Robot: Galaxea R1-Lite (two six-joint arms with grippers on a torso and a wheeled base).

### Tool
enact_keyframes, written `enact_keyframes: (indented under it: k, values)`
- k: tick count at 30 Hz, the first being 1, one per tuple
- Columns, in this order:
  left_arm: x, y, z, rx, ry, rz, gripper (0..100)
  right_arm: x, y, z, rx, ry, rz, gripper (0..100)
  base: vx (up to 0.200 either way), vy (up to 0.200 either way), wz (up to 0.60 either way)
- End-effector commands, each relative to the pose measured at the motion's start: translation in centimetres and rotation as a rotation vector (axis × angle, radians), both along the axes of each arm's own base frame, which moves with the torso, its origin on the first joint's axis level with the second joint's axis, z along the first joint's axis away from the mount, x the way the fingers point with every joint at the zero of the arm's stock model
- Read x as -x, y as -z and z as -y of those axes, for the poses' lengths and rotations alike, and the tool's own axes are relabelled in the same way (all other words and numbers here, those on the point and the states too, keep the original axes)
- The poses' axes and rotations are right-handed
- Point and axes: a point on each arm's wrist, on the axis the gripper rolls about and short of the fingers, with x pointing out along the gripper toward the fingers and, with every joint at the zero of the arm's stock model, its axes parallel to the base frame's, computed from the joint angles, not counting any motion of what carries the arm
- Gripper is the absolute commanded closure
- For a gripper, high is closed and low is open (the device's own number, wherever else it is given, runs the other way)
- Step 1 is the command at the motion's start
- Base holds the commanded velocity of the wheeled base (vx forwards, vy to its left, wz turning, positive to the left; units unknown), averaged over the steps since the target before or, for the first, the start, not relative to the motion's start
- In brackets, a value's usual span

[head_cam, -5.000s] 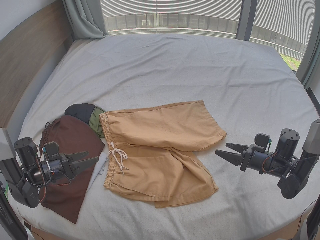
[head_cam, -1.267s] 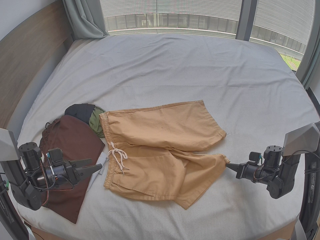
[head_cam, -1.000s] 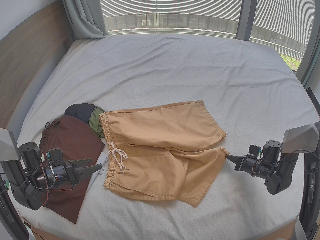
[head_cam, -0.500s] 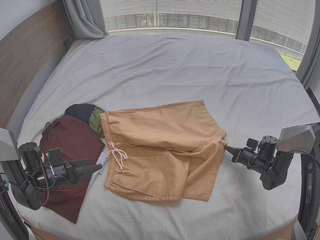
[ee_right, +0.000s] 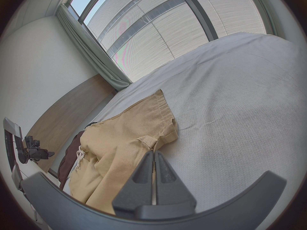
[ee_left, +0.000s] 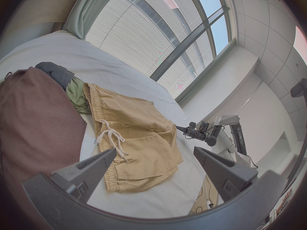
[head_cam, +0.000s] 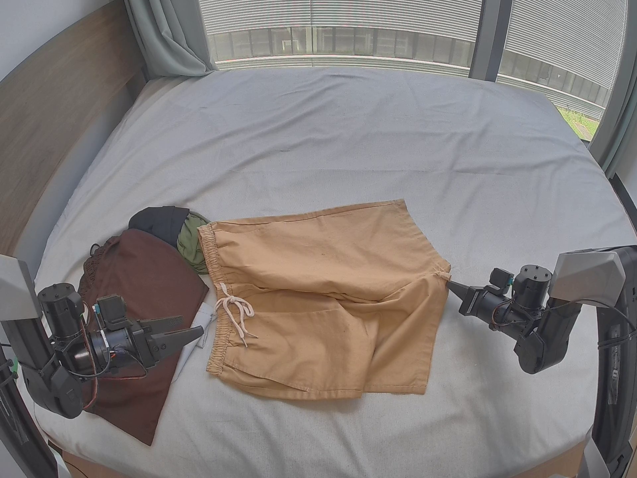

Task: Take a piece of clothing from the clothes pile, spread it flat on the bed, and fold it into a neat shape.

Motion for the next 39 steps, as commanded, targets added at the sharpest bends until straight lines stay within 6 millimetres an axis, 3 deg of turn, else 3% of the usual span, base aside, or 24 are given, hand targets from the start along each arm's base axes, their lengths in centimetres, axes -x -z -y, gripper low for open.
enact_keyframes:
  k: [1, 3, 4, 8, 16, 20, 25, 39]
  values:
    - [0.0, 0.1, 0.0, 0.0, 0.0, -0.004, 0, 0.1, 0.0, 0.0, 0.0, -0.002, -0.002, 100, 0.0, 0.0, 0.0]
    - [-0.1, 0.1, 0.0, 0.0, 0.0, -0.003, 0, 0.1, 0.0, 0.0, 0.0, -0.002, -0.002, 100, 0.0, 0.0, 0.0]
    - [-0.1, 0.1, 0.0, 0.0, 0.0, -0.003, 0, 0.1, 0.0, -0.1, 0.0, -0.003, -0.002, 0, 0.0, 0.0, 0.0]
    - [0.0, 0.1, 0.0, 0.0, 0.0, -0.001, 0, 0.3, -0.4, -0.1, 0.0, -0.006, 0.003, 0, 0.0, 0.0, 0.0]
    - [-0.1, 0.0, 0.1, -0.001, 0.004, 0.001, 0, 4.3, -3.0, 0.0, -0.007, -0.103, -0.038, 0, 0.0, 0.0, 0.0]
    - [-0.1, 0.0, 0.1, -0.001, 0.005, 0.001, 0, 7.5, -2.3, 0.0, -0.005, -0.216, -0.13, 0, 0.0, 0.0, 0.0]
    - [-0.1, 0.0, 0.1, -0.001, 0.005, 0.001, 0, 9.3, -1.6, -0.2, 0.02, -0.271, -0.181, 0, 0.0, 0.0, 0.0]
    - [0.0, 0.1, 0.1, -0.002, 0.005, -0.001, 0, 11.6, 0.5, -2.0, 0.047, -0.353, -0.299, 0, 0.0, 0.0, 0.0]
